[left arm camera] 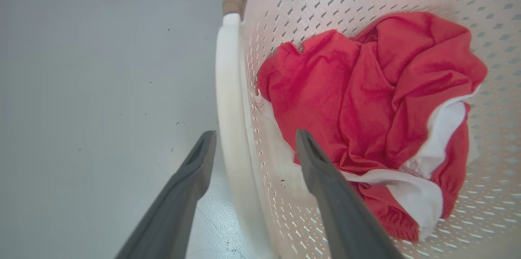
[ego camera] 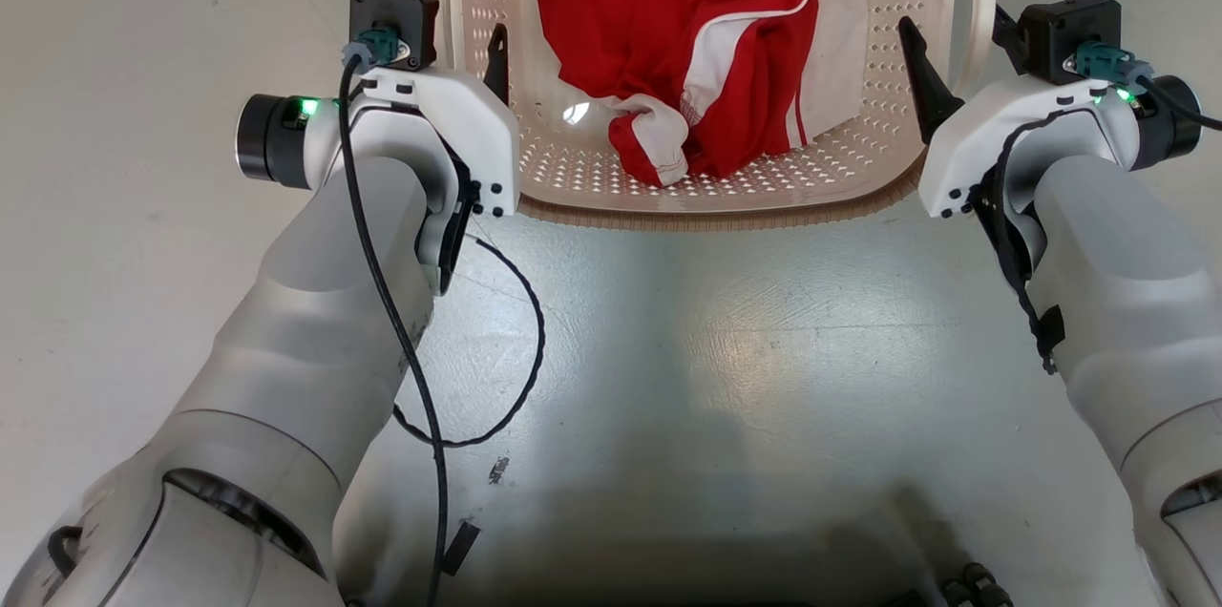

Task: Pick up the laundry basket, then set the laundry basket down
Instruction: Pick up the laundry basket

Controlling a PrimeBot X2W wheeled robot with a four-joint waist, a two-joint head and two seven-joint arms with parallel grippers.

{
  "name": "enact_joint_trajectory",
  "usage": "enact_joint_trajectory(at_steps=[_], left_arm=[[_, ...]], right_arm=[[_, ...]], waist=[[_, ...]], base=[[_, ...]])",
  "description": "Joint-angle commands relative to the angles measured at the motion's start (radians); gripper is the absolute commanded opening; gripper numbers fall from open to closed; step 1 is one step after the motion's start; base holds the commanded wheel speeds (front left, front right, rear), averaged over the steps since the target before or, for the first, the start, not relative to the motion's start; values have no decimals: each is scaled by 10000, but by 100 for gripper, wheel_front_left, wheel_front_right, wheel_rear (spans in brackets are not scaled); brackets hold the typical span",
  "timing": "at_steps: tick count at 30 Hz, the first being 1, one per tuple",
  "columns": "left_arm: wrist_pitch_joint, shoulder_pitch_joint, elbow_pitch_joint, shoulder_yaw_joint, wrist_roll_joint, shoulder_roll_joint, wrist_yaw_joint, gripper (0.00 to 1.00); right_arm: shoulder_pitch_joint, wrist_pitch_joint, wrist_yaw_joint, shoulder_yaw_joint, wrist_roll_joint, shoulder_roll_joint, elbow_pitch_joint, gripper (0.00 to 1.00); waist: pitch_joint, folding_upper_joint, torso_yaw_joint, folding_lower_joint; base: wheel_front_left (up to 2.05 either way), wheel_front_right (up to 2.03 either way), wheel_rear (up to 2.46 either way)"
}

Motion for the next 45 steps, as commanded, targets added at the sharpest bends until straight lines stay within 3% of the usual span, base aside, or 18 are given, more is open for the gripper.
enact_joint_trajectory(at_steps=[1, 26, 27, 28, 29, 45], left_arm=[[-2, -75, -35, 40, -99, 219, 124, 100], [-114, -355, 265, -665, -847, 219, 209, 100], [-117, -358, 270, -699, -866, 219, 209, 100], [-126, -363, 266, -740, -875, 219, 216, 35], [-137, -368, 267, -778, -883, 219, 236, 0], [-376, -30, 272, -1103, -1241, 219, 519, 0]], right_arm=[[342, -137, 60, 173, 101, 174, -54, 100], [341, -137, 60, 407, 429, 176, -61, 100], [349, -137, 60, 438, 438, 197, -48, 47], [370, -133, 60, 482, 474, 243, -13, 0], [387, -107, 60, 545, 510, 289, 17, 0], [655, 40, 60, 1027, 606, 590, 405, 0]], waist=[[-5, 0, -8, -1], [111, 0, -152, -1], [112, 0, -151, -1], [107, 0, -149, -1], [103, 0, -152, -1], [-429, 0, -248, -1]], base=[[0, 0, 0], [0, 0, 0], [0, 0, 0], [0, 0, 0], [0, 0, 0], [0, 0, 0]])
